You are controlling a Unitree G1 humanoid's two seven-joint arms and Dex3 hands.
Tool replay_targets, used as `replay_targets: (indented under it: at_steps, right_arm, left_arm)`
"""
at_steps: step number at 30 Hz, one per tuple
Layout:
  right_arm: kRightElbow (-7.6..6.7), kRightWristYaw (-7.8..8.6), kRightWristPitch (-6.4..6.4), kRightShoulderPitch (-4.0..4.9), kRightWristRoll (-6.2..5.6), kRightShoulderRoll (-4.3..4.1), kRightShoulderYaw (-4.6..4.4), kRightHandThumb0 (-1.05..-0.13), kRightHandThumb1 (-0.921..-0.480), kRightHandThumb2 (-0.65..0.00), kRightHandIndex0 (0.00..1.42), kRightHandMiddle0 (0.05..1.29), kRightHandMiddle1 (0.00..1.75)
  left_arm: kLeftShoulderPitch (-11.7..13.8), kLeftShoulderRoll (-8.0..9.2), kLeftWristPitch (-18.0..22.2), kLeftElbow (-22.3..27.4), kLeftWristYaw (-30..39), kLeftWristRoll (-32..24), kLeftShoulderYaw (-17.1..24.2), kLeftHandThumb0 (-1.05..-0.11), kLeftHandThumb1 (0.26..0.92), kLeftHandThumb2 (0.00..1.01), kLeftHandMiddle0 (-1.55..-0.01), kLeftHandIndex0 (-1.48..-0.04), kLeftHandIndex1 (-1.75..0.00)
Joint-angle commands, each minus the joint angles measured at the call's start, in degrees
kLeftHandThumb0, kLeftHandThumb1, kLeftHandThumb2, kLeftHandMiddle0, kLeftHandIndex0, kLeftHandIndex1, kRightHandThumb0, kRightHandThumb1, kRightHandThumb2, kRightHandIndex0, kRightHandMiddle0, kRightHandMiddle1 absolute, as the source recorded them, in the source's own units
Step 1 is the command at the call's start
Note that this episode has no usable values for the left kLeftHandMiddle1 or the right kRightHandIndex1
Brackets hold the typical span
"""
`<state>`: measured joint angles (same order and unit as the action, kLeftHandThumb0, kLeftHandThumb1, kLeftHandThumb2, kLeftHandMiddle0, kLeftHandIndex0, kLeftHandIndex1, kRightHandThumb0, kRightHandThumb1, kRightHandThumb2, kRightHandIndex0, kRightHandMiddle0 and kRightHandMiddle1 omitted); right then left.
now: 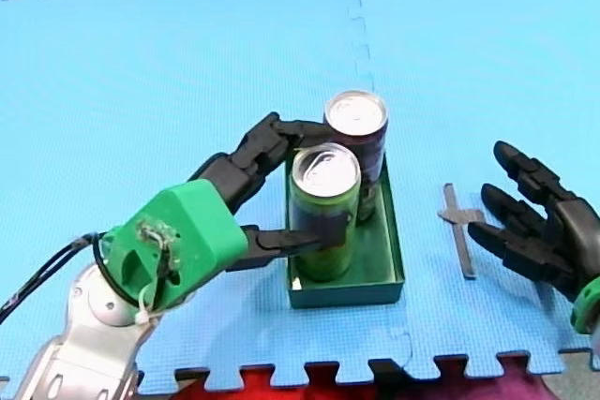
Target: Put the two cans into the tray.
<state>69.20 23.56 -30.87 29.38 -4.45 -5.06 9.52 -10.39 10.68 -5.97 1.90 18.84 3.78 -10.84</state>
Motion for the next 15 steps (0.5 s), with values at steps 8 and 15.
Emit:
replay_targets:
  at_steps: [8,15]
  right_arm:
    - [-0.04,0.16,0.06,0.24,0.08,-0.3,-0.15,-1.048,-0.921,-0.143,0.23,0.19,0.0]
    - [-0.03,0.24,0.09,0.2,0.16,-0.48,-0.31,-1.048,-0.921,-0.143,0.23,0.19,0.0]
  left_arm:
    - [0.22,0.51,-3.32,1.03,0.73,-1.41,0.69,-1.048,0.794,0.0,-0.07,-0.09,0.0]
    - [0.92,-1.01,-2.74,0.81,-2.98,-0.29,0.69,-1.048,0.786,0.0,-0.07,-0.09,0.0]
